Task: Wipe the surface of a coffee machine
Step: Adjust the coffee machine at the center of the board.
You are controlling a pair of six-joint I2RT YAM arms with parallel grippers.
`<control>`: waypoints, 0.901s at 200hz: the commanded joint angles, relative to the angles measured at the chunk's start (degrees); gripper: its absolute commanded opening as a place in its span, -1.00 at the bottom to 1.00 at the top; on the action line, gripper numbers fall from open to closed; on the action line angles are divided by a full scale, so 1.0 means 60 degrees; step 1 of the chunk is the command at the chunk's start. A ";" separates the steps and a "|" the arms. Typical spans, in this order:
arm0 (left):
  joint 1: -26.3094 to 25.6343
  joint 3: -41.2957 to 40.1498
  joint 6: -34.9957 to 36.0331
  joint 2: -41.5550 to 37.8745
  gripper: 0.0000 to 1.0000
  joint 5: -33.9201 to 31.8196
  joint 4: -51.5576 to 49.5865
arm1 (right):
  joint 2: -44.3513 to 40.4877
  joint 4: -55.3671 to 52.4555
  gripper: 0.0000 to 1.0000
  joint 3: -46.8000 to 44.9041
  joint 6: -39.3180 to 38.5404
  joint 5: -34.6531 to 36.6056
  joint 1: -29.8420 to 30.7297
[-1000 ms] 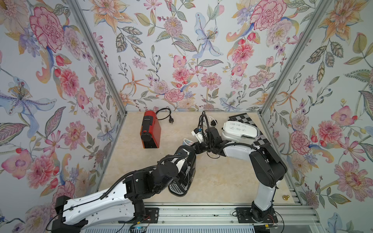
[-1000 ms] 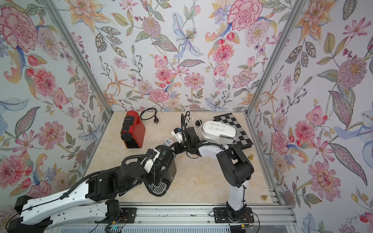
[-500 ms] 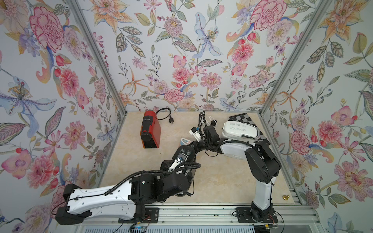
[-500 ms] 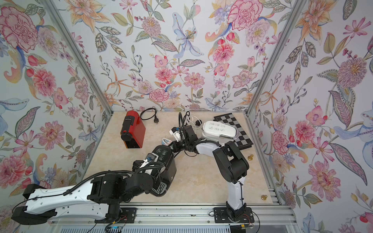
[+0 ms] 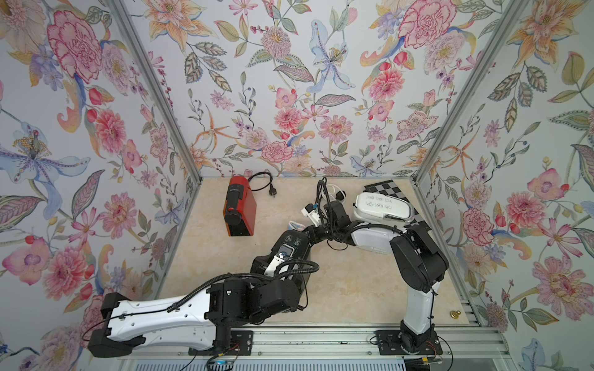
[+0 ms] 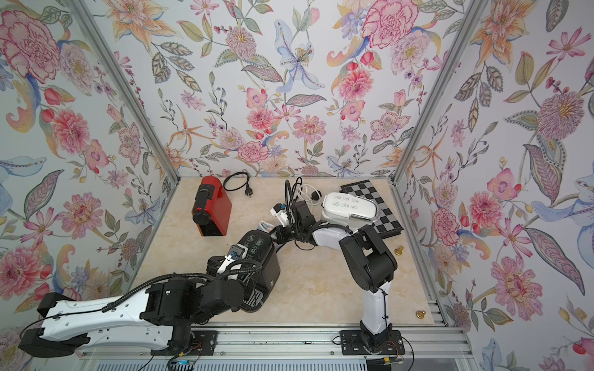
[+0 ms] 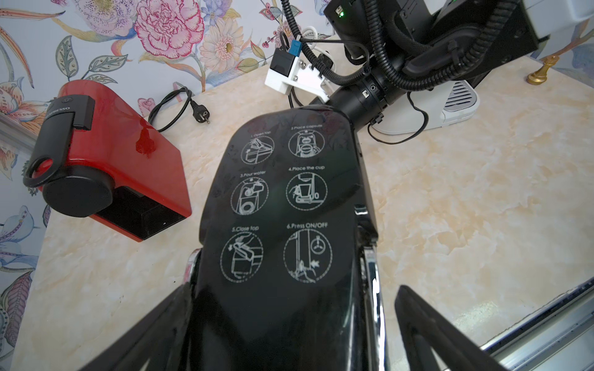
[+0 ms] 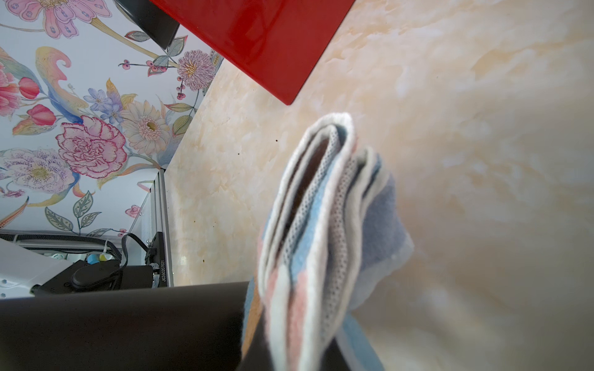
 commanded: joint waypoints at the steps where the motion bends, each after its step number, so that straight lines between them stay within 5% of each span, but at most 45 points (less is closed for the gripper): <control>1: 0.0217 -0.0657 0.0252 -0.0027 0.98 0.0445 0.0160 | -0.0524 0.0367 -1.00 -0.0265 0.0039 -0.0203 -0.0057; 69: 0.1646 -0.1417 0.1585 -0.0480 0.98 0.0757 0.1341 | -0.1553 0.1494 -1.00 -0.1463 0.0680 0.0049 0.0224; 180: 0.1932 -0.1468 0.2384 -0.0686 0.98 0.0984 0.1856 | -0.2850 0.2558 -1.00 -0.3399 0.1781 0.0944 0.1930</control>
